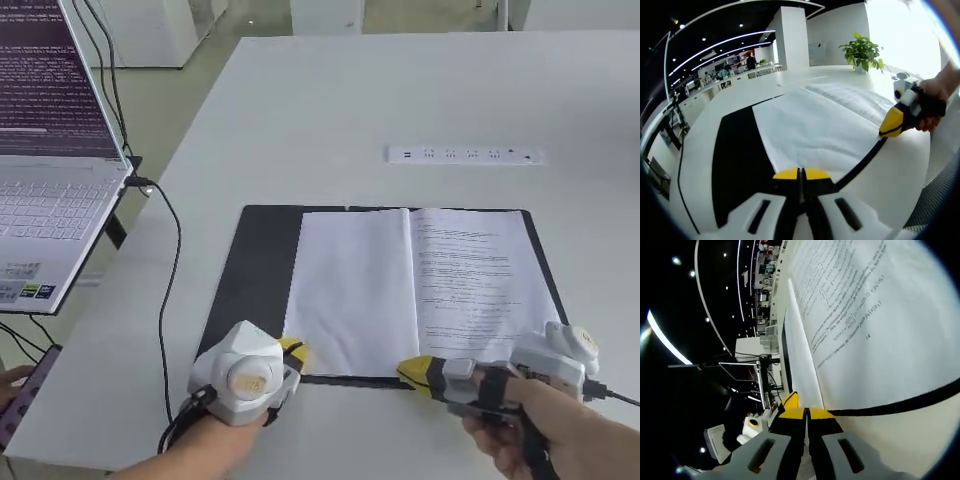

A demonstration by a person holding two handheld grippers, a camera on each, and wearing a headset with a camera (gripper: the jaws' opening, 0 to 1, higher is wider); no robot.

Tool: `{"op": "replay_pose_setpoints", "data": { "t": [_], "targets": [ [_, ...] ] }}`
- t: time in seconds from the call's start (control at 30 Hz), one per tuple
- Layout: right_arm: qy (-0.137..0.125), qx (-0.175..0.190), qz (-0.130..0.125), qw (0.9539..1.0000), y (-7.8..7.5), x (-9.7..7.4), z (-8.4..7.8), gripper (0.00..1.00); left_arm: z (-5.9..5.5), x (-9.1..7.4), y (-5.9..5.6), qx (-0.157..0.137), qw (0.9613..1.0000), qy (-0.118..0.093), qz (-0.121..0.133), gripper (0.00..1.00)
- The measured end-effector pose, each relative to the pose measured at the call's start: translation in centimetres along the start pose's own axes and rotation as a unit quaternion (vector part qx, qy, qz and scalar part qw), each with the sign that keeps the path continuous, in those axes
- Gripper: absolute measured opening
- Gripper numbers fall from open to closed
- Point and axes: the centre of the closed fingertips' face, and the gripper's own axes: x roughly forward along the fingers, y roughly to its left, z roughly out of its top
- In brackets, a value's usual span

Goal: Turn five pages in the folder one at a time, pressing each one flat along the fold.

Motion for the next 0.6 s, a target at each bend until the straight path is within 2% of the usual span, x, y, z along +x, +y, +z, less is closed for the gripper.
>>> {"op": "replay_pose_setpoints", "data": {
  "t": [0.07, 0.17, 0.27, 0.33, 0.4, 0.5, 0.53, 0.57, 0.6],
  "targets": [
    [0.007, -0.006, 0.002, 1.0, 0.3, -0.5, -0.8, 0.0, 0.0, 0.0, 0.0, -0.002, 1.0, 0.001, 0.001, 0.0],
    [0.001, -0.005, 0.023, 0.9997, 1.9, -1.4, -1.3, 0.0, 0.0, 0.0, 0.1, -0.004, 1.0, 0.004, 0.001, 0.0],
    [-0.018, -0.058, 0.024, 0.9978, 3.6, -2.6, -0.7, 0.0, 0.1, 0.1, 0.2, -0.014, 0.9997, 0.018, 0.001, 0.0],
    [-0.041, -0.079, 0.018, 0.9958, 4.6, -3.4, -0.3, 0.0, 0.0, 0.1, 0.1, -0.022, 0.9992, 0.032, -0.003, 0.01],
    [-0.073, -0.096, 0.02, 0.9925, 6.2, -4.8, 0.5, 0.0, 0.1, -0.2, -0.2, -0.025, 0.9984, 0.048, -0.016, 0.01],
    [-0.108, -0.136, 0.009, 0.9847, 7.2, -6.3, 1.6, 0.0, 1.0, -0.9, -0.5, -0.041, 0.9981, 0.037, -0.025, 0.04],
    [-0.121, -0.164, -0.004, 0.979, 7.4, -7.1, 2.0, 0.0, 1.6, -1.4, -0.7, -0.058, 0.9974, 0.031, -0.028, 0.06],
    [-0.122, -0.179, -0.012, 0.9763, 7.6, -7.6, 2.0, 0.0, 2.1, -1.8, -0.8, -0.065, 0.997, 0.029, -0.031, 0.09],
    [-0.124, -0.2, -0.023, 0.9716, 7.7, -8.3, 2.1, 0.0, 2.7, -2.5, -0.8, -0.066, 0.997, 0.025, -0.032, 0.1]
  ]
}}
